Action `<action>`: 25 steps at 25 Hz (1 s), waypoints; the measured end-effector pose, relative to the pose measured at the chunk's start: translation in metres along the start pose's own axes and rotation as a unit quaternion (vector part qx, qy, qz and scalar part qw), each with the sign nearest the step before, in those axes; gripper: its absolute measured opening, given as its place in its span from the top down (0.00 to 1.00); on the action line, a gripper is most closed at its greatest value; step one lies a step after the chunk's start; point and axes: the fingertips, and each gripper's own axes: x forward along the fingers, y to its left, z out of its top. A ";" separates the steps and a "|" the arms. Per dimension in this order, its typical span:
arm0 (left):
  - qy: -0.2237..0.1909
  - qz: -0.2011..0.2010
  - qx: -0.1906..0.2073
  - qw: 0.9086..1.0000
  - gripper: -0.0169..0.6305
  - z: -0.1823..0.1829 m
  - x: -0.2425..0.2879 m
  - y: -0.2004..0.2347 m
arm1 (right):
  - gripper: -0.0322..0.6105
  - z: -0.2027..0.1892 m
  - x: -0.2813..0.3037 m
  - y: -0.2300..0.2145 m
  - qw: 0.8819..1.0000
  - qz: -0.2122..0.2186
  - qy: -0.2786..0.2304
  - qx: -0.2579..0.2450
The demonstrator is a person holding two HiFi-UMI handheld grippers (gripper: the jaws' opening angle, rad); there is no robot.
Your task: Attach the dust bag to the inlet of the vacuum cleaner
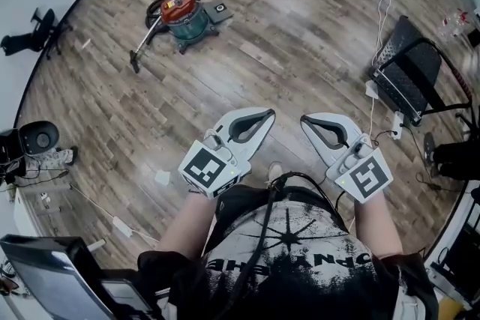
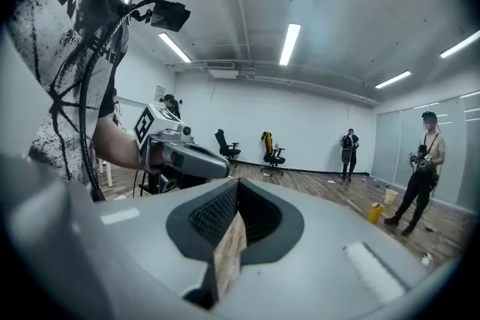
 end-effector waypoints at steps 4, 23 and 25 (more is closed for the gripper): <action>0.001 -0.006 0.005 1.000 0.97 0.005 0.025 -0.001 | 0.94 0.003 -0.011 -0.021 0.999 -0.005 -0.018 0.029; -0.010 -0.011 0.000 1.000 0.97 0.007 0.059 0.106 | 0.94 -0.018 0.077 -0.096 1.000 -0.015 0.001 0.019; -0.012 -0.014 0.003 1.000 0.97 0.014 0.064 0.129 | 0.94 -0.016 0.097 -0.114 1.000 -0.018 0.003 0.014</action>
